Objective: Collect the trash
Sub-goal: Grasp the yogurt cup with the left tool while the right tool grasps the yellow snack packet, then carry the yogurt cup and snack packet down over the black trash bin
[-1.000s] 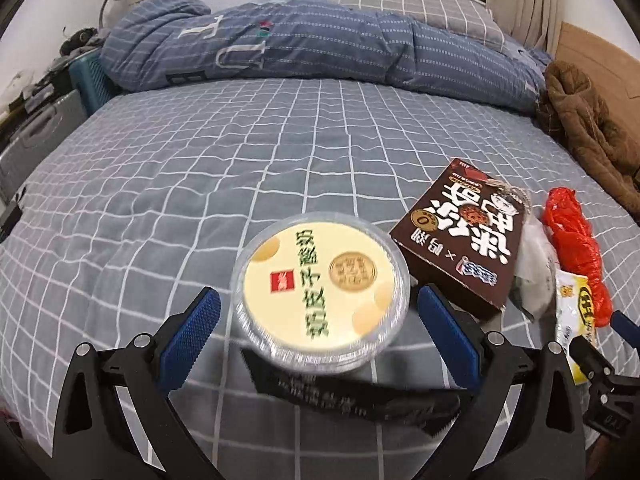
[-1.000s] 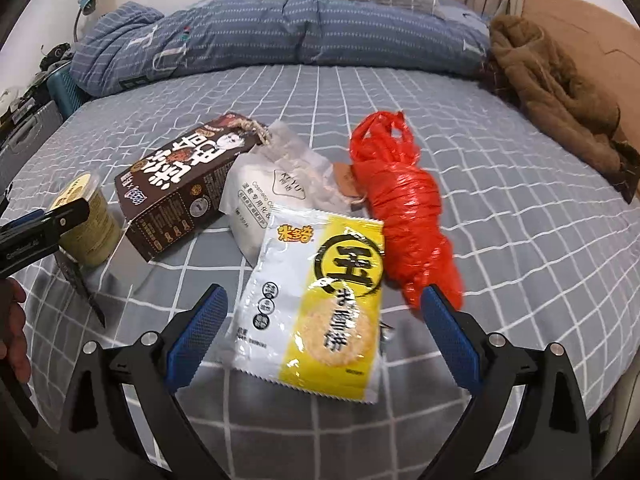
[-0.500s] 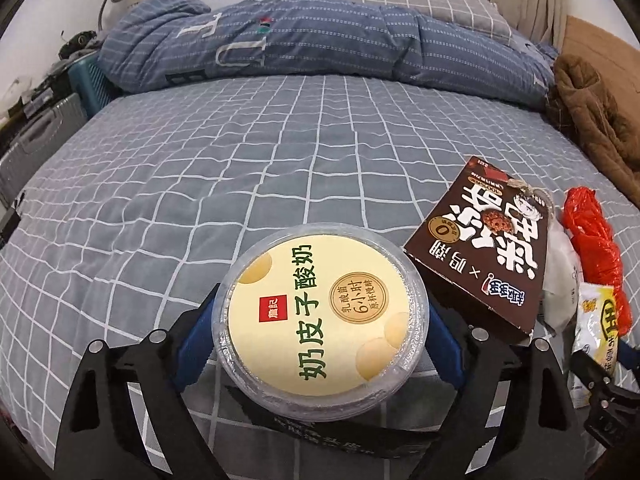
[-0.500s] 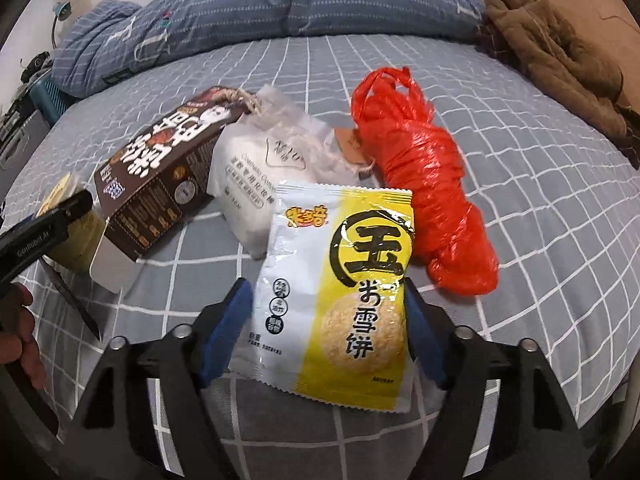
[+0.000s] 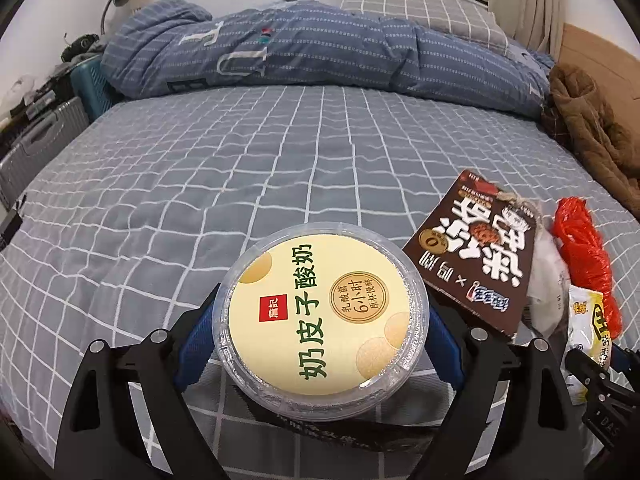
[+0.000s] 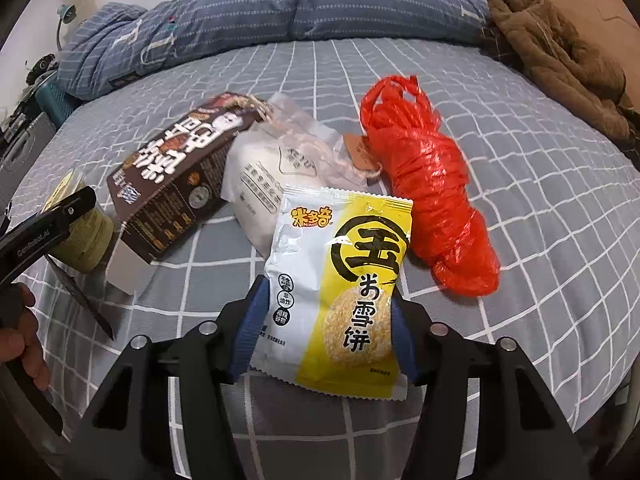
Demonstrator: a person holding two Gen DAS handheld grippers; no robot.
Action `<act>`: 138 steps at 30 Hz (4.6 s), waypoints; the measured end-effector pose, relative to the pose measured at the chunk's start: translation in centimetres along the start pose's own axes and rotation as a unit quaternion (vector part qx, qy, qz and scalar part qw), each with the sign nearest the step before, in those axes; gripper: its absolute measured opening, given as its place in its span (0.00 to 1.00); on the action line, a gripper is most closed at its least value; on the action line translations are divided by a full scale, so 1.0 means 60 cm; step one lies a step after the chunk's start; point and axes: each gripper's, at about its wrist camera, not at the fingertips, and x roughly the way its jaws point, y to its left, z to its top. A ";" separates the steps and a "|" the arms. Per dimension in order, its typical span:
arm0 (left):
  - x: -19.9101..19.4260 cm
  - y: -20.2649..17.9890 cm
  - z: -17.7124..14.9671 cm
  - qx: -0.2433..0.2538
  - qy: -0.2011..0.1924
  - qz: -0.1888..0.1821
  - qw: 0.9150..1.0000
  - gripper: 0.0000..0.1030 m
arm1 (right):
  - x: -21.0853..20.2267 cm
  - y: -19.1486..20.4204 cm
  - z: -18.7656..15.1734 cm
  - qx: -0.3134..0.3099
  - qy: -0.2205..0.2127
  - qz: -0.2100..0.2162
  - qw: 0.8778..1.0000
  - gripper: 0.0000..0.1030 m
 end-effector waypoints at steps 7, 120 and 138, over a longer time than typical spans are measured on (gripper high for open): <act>-0.029 0.006 0.013 -0.009 -0.013 -0.003 1.000 0.83 | -0.022 -0.001 0.006 0.000 -0.013 0.005 1.000 0.52; -0.371 0.022 -0.334 -0.011 0.032 -0.030 0.999 0.83 | -0.282 0.065 -0.297 -0.066 -0.034 0.074 0.995 0.52; -0.364 0.031 -0.392 -0.026 0.063 -0.037 0.997 0.83 | -0.261 0.065 -0.365 -0.072 0.008 0.064 0.995 0.52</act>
